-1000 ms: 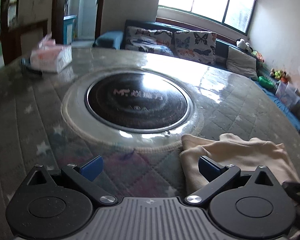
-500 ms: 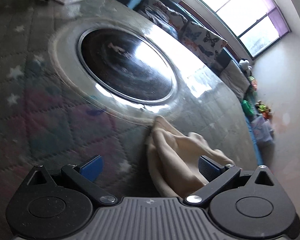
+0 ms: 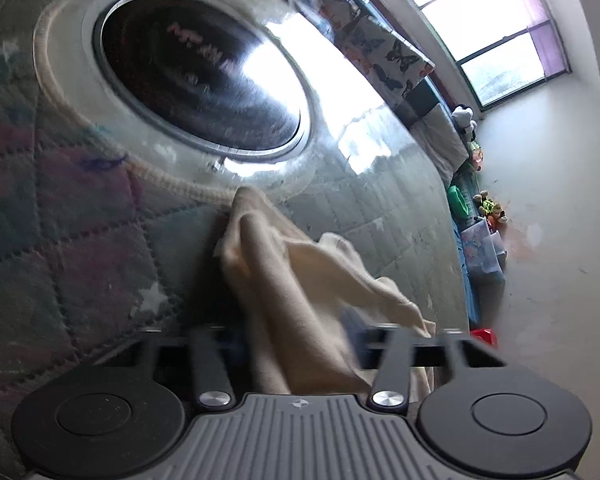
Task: Fold clothes
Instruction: 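Grasp the folded sweatshirt edge with both grippers and lift it, then fold the lifted edge over the sweatshirt and open both grippers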
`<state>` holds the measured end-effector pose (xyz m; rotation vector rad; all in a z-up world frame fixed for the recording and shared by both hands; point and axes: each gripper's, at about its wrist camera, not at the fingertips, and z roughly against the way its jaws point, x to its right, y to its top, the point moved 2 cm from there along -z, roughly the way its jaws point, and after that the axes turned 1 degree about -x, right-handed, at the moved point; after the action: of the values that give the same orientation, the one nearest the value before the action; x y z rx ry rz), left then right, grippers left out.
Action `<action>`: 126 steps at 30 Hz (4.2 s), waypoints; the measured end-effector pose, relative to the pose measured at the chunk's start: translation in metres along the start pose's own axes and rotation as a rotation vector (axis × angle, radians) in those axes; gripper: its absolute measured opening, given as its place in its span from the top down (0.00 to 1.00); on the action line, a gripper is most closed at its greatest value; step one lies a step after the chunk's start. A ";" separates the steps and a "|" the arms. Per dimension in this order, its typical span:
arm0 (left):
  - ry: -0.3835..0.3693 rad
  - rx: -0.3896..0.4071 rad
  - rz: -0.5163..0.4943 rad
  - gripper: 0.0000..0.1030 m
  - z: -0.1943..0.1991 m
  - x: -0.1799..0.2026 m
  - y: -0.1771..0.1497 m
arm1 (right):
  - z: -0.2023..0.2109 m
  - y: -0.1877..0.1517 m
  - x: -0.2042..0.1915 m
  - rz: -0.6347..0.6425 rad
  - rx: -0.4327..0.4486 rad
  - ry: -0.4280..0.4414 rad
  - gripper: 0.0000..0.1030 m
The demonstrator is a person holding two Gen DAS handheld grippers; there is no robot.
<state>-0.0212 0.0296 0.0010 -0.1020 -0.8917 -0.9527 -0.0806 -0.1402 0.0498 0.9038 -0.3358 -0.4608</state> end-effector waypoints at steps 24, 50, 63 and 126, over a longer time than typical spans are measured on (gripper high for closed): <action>0.045 0.013 -0.134 0.78 -0.003 0.008 0.000 | 0.052 -0.120 0.165 -0.590 -0.068 -0.408 0.57; 0.106 0.033 -0.455 0.82 -0.030 0.085 0.009 | 0.084 -0.101 0.174 -0.638 0.053 -0.409 0.90; 0.080 0.002 -0.552 0.82 -0.087 0.154 0.005 | 0.119 -0.097 0.220 -0.596 0.055 -0.550 0.90; 0.271 0.001 -0.771 0.43 -0.171 0.211 -0.033 | 0.125 -0.154 0.272 -0.662 -0.055 -0.691 0.71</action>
<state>0.1148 -0.2061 0.0277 0.3931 -0.6765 -1.6351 0.0564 -0.4467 0.0212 0.7662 -0.6474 -1.3997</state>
